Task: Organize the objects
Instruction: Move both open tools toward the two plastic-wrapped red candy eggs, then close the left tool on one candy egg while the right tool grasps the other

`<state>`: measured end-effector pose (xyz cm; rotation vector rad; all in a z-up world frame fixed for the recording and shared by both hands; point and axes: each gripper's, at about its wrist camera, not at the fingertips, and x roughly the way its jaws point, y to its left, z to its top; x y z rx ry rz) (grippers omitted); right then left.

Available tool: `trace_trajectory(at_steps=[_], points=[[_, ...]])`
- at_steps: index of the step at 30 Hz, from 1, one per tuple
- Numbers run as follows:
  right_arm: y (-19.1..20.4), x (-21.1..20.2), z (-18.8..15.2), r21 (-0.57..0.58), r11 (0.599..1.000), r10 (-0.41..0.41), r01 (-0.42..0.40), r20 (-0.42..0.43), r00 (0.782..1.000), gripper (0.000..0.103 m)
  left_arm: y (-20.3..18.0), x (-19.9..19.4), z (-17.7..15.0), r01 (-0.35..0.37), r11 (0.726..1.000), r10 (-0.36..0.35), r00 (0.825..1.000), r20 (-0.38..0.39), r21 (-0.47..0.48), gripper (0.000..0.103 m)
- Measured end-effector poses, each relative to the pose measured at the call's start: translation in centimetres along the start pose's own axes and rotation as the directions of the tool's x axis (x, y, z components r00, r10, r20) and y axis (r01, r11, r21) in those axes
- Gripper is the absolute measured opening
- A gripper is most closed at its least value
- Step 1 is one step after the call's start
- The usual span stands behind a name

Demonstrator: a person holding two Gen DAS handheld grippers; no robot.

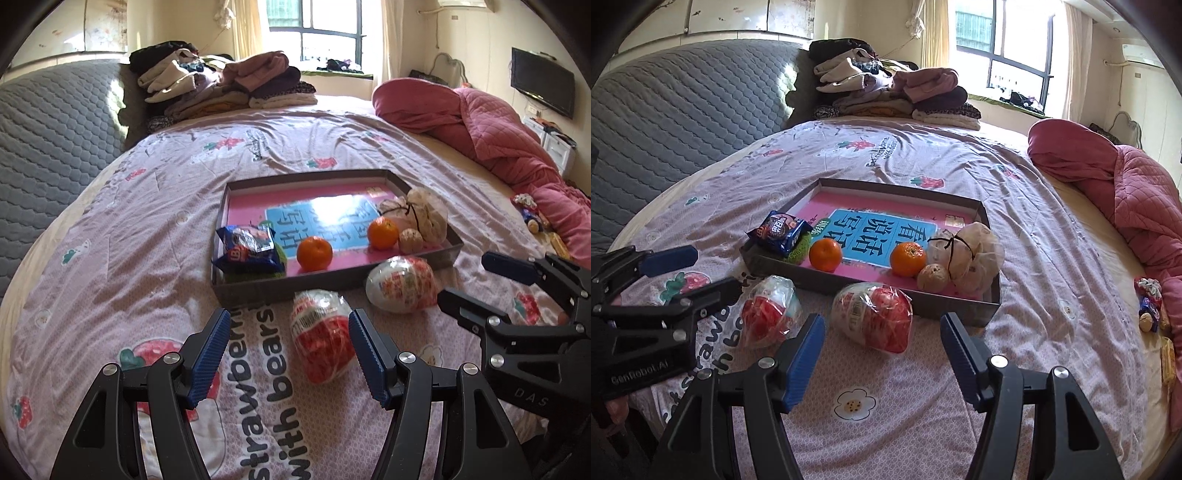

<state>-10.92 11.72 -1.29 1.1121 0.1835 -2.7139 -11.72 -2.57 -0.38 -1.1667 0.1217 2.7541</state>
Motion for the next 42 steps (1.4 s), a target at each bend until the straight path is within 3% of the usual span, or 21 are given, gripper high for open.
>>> trace_trajectory(at_steps=[21,38,42], points=[[-1.5,4.5,-0.4,0.039,0.999,0.030,-0.027,-0.076,0.997,0.065,-1.9,4.0,-1.4,0.002,0.999,0.001,0.999,-0.043,0.052,0.068],[-1.0,7.4,0.1,0.125,0.982,0.153,-0.141,-0.084,0.985,0.068,1.1,6.8,-0.9,-0.002,1.000,0.000,0.998,-0.067,-0.026,0.068],[-0.6,7.8,0.3,0.131,0.979,0.167,-0.156,-0.079,0.983,0.060,1.8,7.0,-0.7,0.002,0.999,-0.005,0.998,-0.056,-0.040,0.068]])
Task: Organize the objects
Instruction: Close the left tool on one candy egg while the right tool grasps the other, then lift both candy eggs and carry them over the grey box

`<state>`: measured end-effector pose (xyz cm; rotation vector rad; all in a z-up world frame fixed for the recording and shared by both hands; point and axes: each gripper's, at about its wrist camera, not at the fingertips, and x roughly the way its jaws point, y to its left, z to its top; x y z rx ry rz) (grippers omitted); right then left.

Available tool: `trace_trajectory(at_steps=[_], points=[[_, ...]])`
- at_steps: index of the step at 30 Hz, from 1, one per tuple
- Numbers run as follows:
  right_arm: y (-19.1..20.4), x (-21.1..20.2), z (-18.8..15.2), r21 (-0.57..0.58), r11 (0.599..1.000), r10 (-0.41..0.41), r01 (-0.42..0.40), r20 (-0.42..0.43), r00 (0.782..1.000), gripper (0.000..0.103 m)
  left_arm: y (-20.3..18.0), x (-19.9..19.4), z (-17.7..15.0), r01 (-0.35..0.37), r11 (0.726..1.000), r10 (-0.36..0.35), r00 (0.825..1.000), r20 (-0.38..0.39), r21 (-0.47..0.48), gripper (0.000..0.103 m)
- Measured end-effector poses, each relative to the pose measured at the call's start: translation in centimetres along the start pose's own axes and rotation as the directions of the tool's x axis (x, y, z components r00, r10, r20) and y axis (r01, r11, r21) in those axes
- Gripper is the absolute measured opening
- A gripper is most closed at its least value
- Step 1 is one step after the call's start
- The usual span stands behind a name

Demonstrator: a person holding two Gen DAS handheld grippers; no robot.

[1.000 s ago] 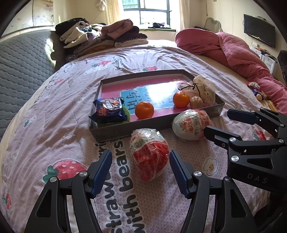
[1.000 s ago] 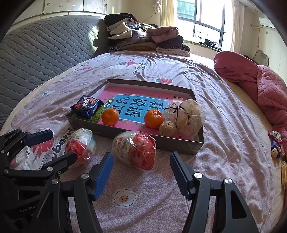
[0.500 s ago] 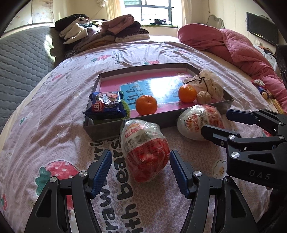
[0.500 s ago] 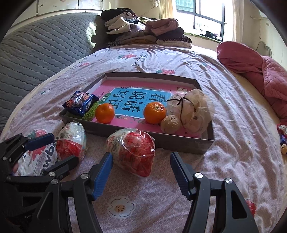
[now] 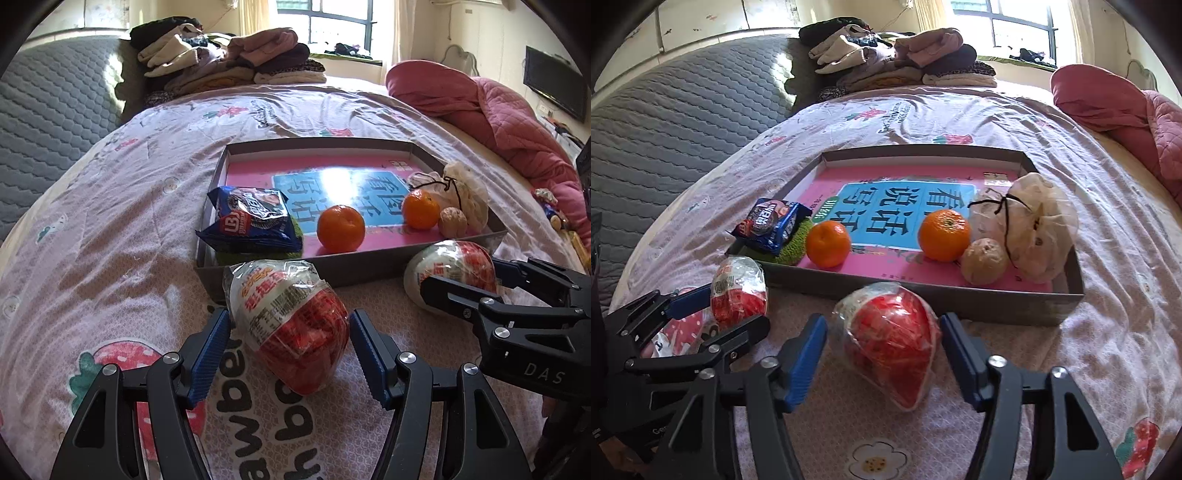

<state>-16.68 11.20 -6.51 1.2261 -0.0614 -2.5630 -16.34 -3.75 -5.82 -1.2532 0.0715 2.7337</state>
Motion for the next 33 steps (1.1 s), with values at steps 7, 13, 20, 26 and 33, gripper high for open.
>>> trace_trajectory(at_steps=[7,13,20,26,33], points=[[0.2,-0.3,0.1,-0.004,1.000,-0.011,0.011,0.018,1.000,0.058,0.3,0.4,0.2,0.018,1.000,-0.018,1.000,-0.002,-0.005,0.066],[0.3,-1.8,0.6,-0.006,1.000,-0.013,0.013,0.054,0.998,0.058,-0.1,-0.6,0.5,0.019,1.000,-0.019,1.000,0.023,0.007,0.066],[0.8,-3.5,1.9,-0.015,1.000,-0.017,0.018,0.101,0.995,0.058,-0.5,-2.6,1.2,0.017,1.000,-0.018,0.998,0.067,0.021,0.066],[1.0,-5.0,2.9,-0.025,0.999,-0.030,0.034,0.146,0.989,0.058,-1.0,-4.9,2.5,0.018,0.999,-0.022,0.991,0.128,0.032,0.066],[1.0,-6.2,3.7,-0.025,0.999,-0.042,0.048,0.182,0.982,0.058,-1.1,-6.1,3.4,0.012,0.999,-0.018,0.985,0.170,0.038,0.066]])
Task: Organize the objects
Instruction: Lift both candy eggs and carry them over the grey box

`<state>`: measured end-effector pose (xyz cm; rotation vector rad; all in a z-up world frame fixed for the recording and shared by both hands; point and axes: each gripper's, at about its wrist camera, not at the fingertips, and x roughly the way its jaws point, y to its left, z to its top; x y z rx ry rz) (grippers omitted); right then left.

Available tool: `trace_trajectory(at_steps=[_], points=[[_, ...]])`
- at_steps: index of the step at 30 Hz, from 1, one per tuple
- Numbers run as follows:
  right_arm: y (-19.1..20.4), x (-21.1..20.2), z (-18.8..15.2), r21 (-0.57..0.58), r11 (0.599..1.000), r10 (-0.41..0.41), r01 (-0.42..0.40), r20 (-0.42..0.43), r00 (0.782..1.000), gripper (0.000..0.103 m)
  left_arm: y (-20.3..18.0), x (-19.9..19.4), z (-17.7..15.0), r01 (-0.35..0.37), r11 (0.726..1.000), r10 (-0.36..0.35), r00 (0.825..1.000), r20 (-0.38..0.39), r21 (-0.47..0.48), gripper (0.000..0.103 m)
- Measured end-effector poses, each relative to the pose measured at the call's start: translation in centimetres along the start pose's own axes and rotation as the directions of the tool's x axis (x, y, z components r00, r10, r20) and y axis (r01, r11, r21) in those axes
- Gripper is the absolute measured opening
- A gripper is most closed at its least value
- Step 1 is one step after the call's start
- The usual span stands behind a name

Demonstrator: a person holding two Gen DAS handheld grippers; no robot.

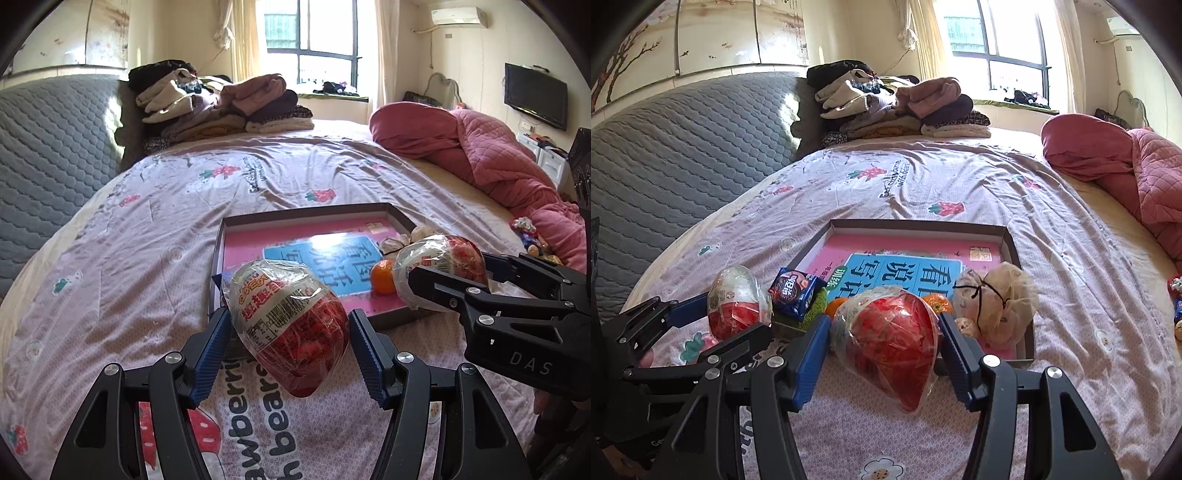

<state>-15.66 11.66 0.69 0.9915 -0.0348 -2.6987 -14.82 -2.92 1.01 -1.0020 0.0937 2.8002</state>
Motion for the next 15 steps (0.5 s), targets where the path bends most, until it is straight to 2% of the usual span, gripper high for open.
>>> trace_trajectory(at_steps=[15], points=[[-1.0,-0.6,2.9,-0.007,1.000,-0.030,0.031,0.053,0.998,0.058,0.5,0.8,2.9,-0.014,1.000,0.014,0.999,0.042,0.002,0.066]])
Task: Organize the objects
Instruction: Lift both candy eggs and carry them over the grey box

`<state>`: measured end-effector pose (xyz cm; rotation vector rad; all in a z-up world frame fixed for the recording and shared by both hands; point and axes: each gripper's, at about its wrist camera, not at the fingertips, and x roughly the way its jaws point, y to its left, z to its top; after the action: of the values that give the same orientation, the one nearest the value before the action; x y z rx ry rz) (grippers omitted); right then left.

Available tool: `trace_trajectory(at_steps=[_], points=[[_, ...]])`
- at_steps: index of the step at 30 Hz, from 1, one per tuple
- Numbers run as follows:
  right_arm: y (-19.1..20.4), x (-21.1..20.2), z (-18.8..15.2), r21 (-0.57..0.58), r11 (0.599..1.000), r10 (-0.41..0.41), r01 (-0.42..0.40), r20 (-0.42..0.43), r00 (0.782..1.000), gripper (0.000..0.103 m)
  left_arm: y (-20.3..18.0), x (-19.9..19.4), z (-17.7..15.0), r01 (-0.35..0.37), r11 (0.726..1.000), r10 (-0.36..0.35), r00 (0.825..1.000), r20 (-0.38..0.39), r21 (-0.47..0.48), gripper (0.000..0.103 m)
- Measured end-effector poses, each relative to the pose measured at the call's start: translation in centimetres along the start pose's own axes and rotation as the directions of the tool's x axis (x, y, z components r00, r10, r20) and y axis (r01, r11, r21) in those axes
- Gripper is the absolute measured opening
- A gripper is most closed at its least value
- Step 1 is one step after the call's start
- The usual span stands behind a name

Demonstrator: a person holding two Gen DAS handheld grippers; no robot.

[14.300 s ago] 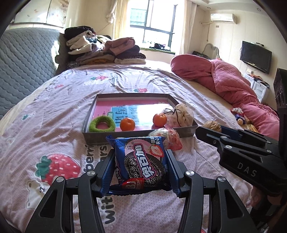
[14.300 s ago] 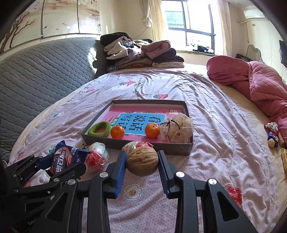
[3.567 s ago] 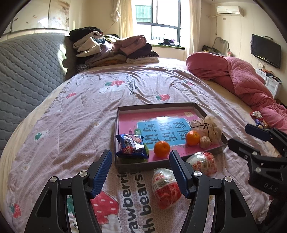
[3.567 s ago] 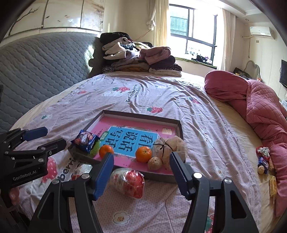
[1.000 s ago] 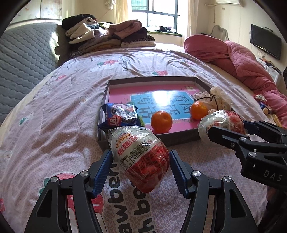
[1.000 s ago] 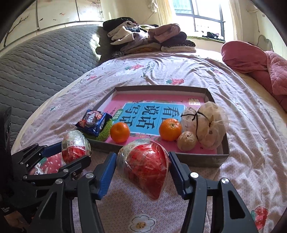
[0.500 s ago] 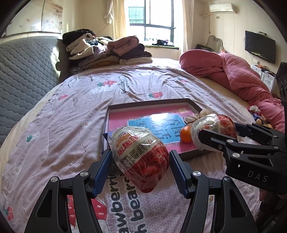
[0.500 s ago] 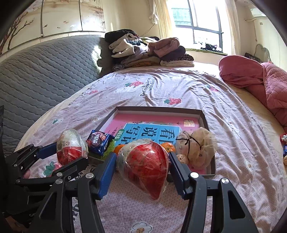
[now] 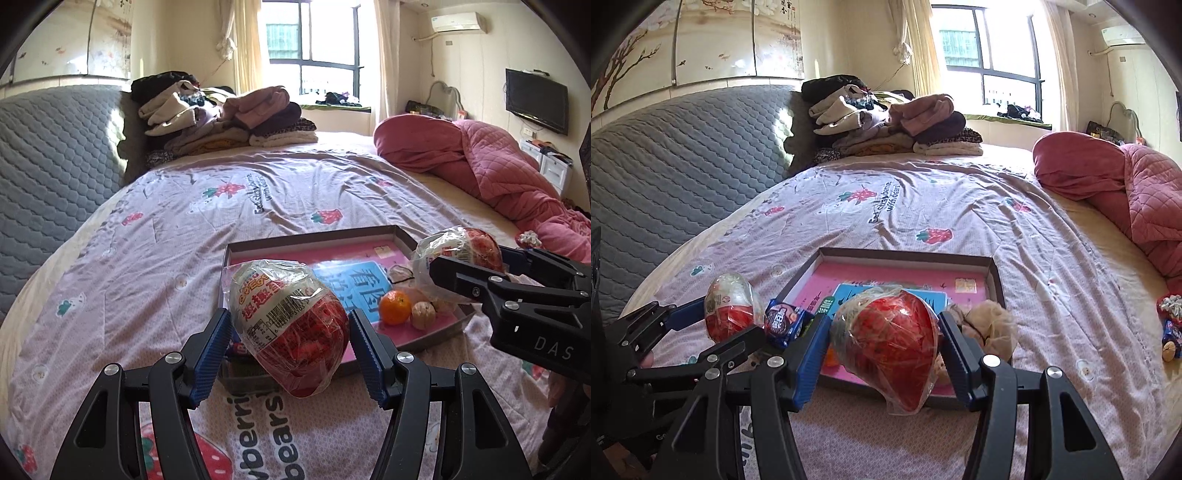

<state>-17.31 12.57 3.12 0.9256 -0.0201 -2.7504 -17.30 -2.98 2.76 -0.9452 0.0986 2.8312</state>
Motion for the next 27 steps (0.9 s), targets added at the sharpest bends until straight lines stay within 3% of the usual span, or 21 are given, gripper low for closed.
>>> trace_trajectory(at_steps=[10,27], points=[[-1.9,2.2,1.4,0.011,0.999,-0.041,0.042,-0.013,0.999,0.058,1.0,2.4,1.5,-0.018,1.000,0.018,1.000,-0.007,-0.017,0.066],[-4.8,7.0,0.0,0.035,0.992,-0.118,0.121,-0.074,0.990,0.058,2.3,8.0,1.5,-0.024,0.999,0.020,0.997,-0.080,-0.048,0.066]])
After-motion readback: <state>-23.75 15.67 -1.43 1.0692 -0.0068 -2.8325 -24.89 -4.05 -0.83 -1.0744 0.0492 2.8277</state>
